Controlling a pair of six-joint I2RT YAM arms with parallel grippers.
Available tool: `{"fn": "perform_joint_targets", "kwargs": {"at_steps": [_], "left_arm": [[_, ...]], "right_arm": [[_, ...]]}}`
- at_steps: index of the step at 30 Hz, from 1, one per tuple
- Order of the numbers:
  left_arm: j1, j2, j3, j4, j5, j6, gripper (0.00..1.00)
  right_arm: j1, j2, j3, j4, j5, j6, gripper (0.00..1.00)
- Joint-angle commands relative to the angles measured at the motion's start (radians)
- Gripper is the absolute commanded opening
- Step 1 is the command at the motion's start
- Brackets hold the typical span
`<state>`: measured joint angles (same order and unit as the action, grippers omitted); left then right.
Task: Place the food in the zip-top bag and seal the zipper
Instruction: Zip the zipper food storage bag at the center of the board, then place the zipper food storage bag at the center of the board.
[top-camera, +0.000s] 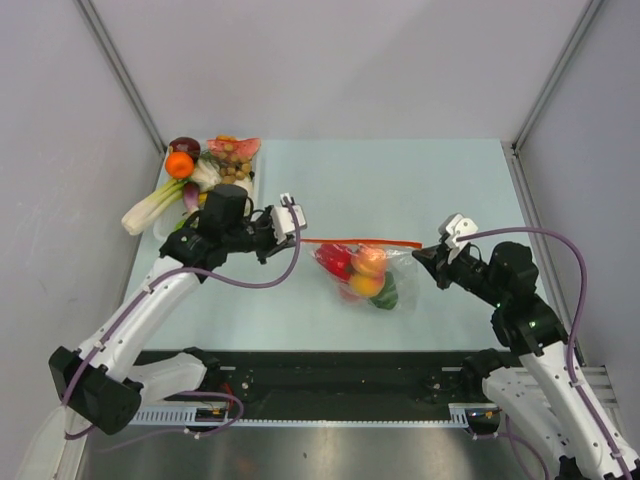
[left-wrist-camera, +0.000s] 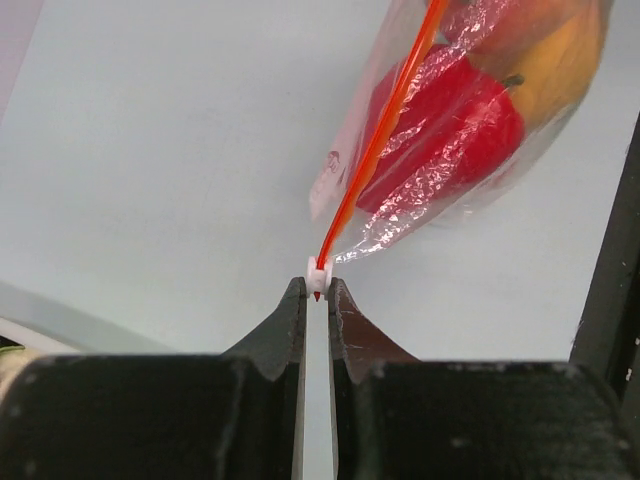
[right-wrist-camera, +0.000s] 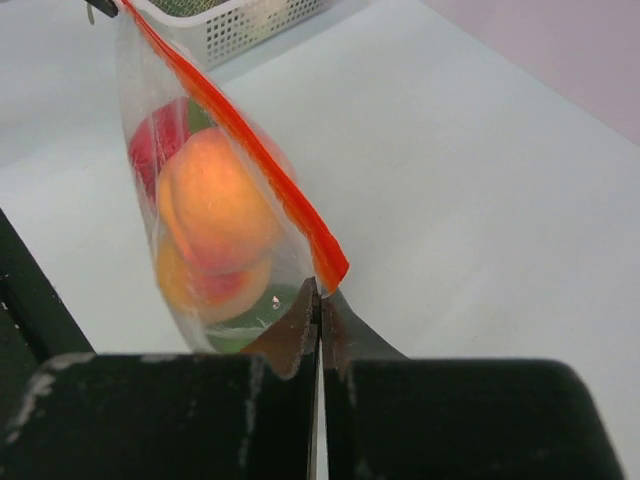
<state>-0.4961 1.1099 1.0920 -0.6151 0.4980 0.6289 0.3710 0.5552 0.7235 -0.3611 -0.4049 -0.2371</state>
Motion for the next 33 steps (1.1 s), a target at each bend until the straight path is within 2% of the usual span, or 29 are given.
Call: {"fn": "perform_joint_targets", "kwargs": {"at_steps": [1, 6, 11, 17, 21, 23, 27, 33], "left_arm": [[0.057, -0.018, 0.014, -0.005, -0.007, 0.012, 0.07], [0.057, 0.082, 0.089, 0.092, 0.010, -0.069, 0.04], [0.067, 0.226, 0.233, 0.173, -0.048, -0.057, 0.01], [0.074, 0.326, 0.353, 0.195, -0.058, -0.046, 0.00], [0.073, 0.305, 0.257, 0.192, -0.003, -0.058, 0.01], [0.067, 0.275, 0.162, 0.195, 0.010, -0.080, 0.01], [0.021, 0.200, -0.065, 0.218, 0.031, -0.129, 0.01], [-0.113, 0.078, -0.276, 0.241, 0.024, -0.205, 0.01]], "right_arm": [[-0.023, 0.020, 0.053, 0.013, 0.031, -0.021, 0.00], [-0.029, 0.149, 0.060, 0.164, 0.054, -0.076, 0.00], [-0.082, 0.402, 0.131, 0.342, 0.011, -0.136, 0.00], [-0.135, 0.598, 0.249, 0.426, -0.070, -0.180, 0.00], [-0.141, 0.617, 0.199, 0.300, -0.204, -0.264, 0.00], [-0.130, 0.600, 0.156, 0.222, -0.232, -0.328, 0.00], [-0.089, 0.551, 0.024, 0.104, -0.236, -0.428, 0.00], [-0.067, 0.483, -0.048, -0.031, -0.219, -0.519, 0.01]]}}
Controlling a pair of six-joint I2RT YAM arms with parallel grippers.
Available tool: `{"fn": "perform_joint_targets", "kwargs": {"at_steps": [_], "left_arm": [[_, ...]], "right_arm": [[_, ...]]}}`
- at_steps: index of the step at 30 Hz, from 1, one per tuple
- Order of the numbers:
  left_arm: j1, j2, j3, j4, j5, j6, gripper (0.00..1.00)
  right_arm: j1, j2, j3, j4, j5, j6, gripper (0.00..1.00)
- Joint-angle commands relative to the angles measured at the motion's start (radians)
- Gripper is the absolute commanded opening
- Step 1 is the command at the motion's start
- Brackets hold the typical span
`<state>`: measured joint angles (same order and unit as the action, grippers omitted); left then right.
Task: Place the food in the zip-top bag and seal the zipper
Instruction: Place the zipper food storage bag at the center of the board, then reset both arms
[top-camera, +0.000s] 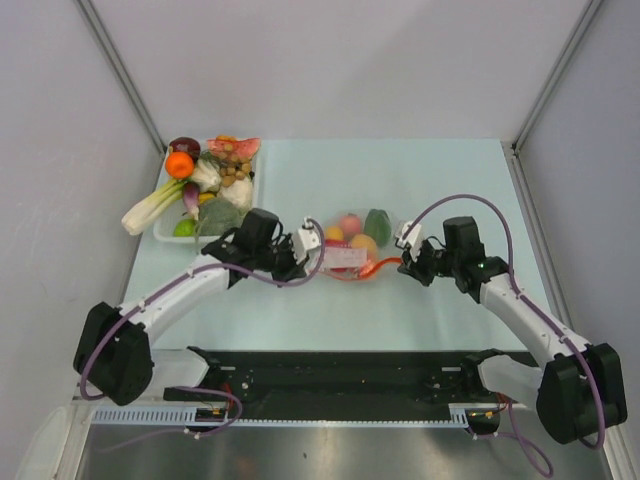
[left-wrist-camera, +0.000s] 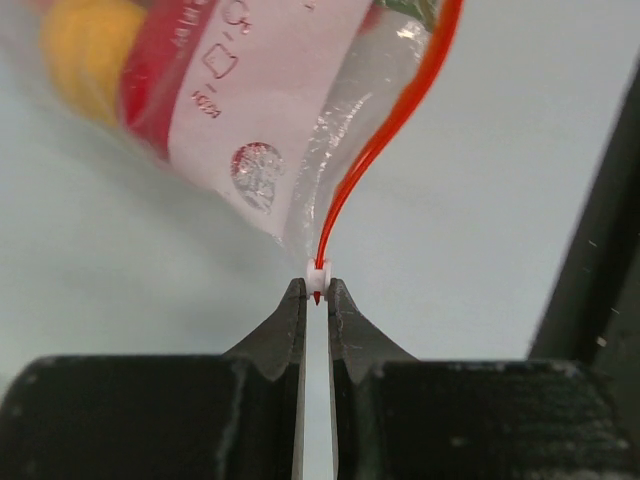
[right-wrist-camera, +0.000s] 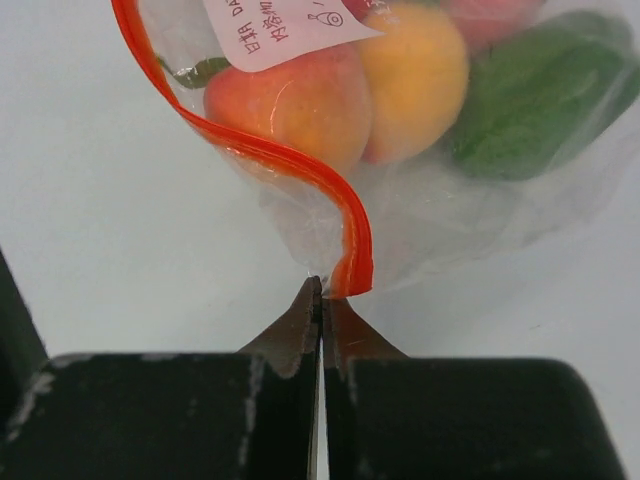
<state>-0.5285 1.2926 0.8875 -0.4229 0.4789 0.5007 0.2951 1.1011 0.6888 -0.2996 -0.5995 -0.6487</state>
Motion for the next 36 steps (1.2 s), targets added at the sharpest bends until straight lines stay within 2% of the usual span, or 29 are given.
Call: {"fn": "perform_joint_targets", "kwargs": {"at_steps": [1, 4, 7, 10, 11, 14, 17, 21, 24, 25, 27, 28, 29, 30, 34, 36], "left_arm": [[-0.097, -0.122, -0.088, 0.049, 0.037, -0.083, 0.01], [-0.171, -0.179, -0.145, 0.047, 0.006, -0.093, 0.03], [-0.212, -0.210, -0.173, 0.039, -0.003, -0.116, 0.08], [-0.223, -0.225, -0.182, 0.029, 0.004, -0.151, 0.19], [-0.225, -0.230, -0.182, 0.026, 0.009, -0.159, 0.21], [-0.238, -0.249, -0.177, 0.013, 0.007, -0.183, 0.32], [-0.254, -0.266, -0.148, -0.008, 0.001, -0.214, 0.41], [-0.263, -0.273, -0.081, -0.063, -0.002, -0.232, 0.48], [-0.263, -0.289, -0.036, -0.112, -0.008, -0.240, 0.57], [-0.263, -0.295, -0.024, -0.132, -0.019, -0.246, 0.66], [-0.263, -0.317, 0.013, -0.146, -0.037, -0.264, 0.76], [-0.261, -0.325, 0.028, -0.158, -0.058, -0.272, 0.89], [-0.258, -0.329, 0.042, -0.165, -0.066, -0.277, 0.96], [-0.240, -0.329, 0.083, -0.174, -0.069, -0.278, 1.00], [-0.092, -0.270, 0.235, -0.239, -0.036, -0.318, 0.99], [0.036, -0.221, 0.353, -0.279, 0.024, -0.341, 1.00]], "right_arm": [[0.010, -0.072, -0.024, -0.114, -0.022, -0.112, 0.02], [0.013, -0.095, -0.029, -0.165, -0.014, -0.127, 0.06], [0.019, -0.130, -0.029, -0.222, -0.006, -0.141, 0.15], [0.027, -0.174, -0.020, -0.291, 0.001, -0.149, 0.37], [0.039, -0.185, -0.011, -0.311, 0.013, -0.147, 0.52], [0.064, -0.233, 0.011, -0.372, 0.050, -0.118, 0.73], [0.068, -0.270, 0.044, -0.421, 0.076, -0.085, 0.82], [0.064, -0.291, 0.122, -0.478, 0.095, -0.014, 0.89], [0.061, -0.297, 0.170, -0.506, 0.086, 0.070, 0.93], [0.062, -0.299, 0.202, -0.509, 0.084, 0.098, 0.94], [0.058, -0.302, 0.228, -0.506, 0.076, 0.168, 0.97], [0.053, -0.302, 0.256, -0.500, 0.076, 0.190, 0.99], [0.047, -0.300, 0.268, -0.493, 0.078, 0.213, 1.00], [0.042, -0.296, 0.284, -0.475, 0.078, 0.240, 1.00], [-0.007, -0.227, 0.356, -0.429, 0.084, 0.394, 1.00], [-0.069, -0.179, 0.412, -0.427, 0.075, 0.443, 1.00]]}}
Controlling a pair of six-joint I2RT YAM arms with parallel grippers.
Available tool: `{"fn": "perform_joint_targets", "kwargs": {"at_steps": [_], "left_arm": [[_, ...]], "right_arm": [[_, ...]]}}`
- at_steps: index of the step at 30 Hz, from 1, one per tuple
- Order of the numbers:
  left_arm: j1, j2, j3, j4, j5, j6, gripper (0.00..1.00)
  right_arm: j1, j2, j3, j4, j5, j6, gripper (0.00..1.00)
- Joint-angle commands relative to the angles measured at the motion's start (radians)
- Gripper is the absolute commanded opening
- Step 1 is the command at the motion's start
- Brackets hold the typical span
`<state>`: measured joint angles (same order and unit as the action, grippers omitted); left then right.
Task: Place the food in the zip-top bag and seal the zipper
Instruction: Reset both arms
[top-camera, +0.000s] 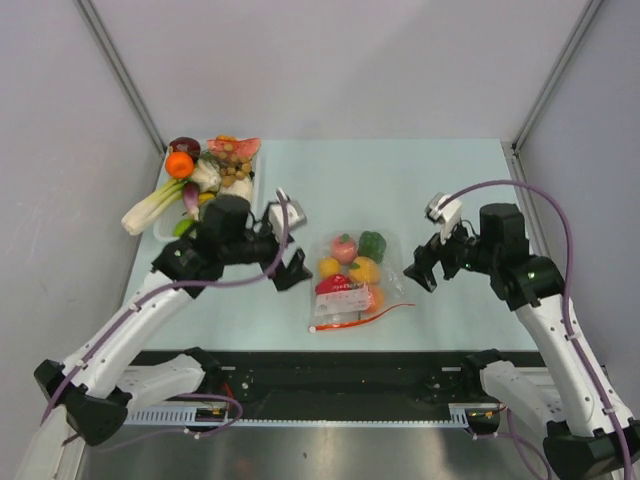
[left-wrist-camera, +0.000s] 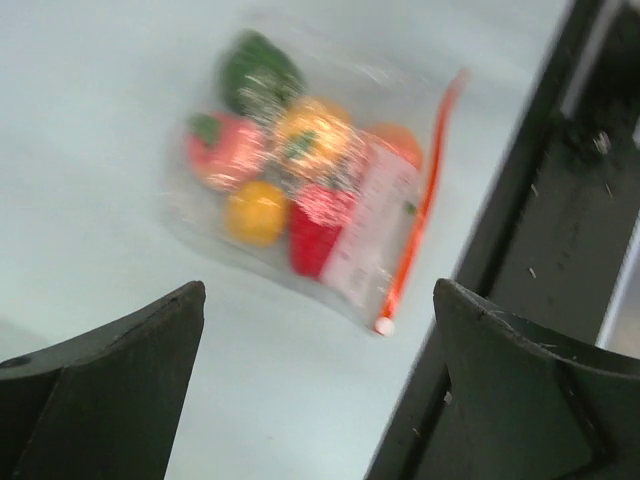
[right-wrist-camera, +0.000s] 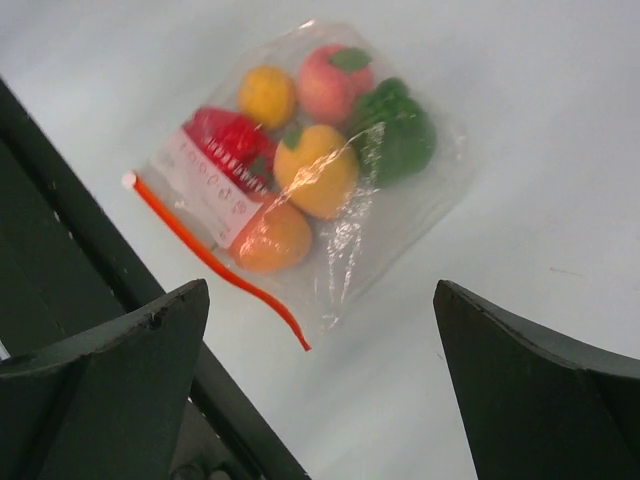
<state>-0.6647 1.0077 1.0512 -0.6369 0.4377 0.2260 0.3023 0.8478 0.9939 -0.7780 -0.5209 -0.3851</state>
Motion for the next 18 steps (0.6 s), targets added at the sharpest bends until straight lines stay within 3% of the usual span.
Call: {"fn": "perform_joint_targets", "kwargs": {"at_steps": [1, 5, 9, 15, 18], "left_arm": [[0.209, 0.118, 0.228, -0.113, 0.076, -0.070, 1.00], [0.347, 0.202, 0.352, -0.181, 0.018, -0.109, 1.00], [0.467, 0.209, 0.307, -0.156, 0.067, -0.134, 1.00], [0.600, 0.201, 0.195, -0.090, 0.070, -0.168, 1.00], [0.629, 0.213, 0.213, -0.105, 0.065, -0.152, 0.99]], "right_arm": [[-0.100, 0.095, 0.124, 0.049, -0.022, 0.210, 1.00], [-0.265, 0.145, 0.120, 0.086, -0.090, 0.314, 1.00], [-0.336, 0.140, 0.045, 0.095, -0.094, 0.347, 1.00], [-0.367, 0.090, -0.073, 0.161, -0.071, 0.405, 1.00], [-0.368, 0.100, -0.080, 0.174, -0.067, 0.405, 1.00]]}}
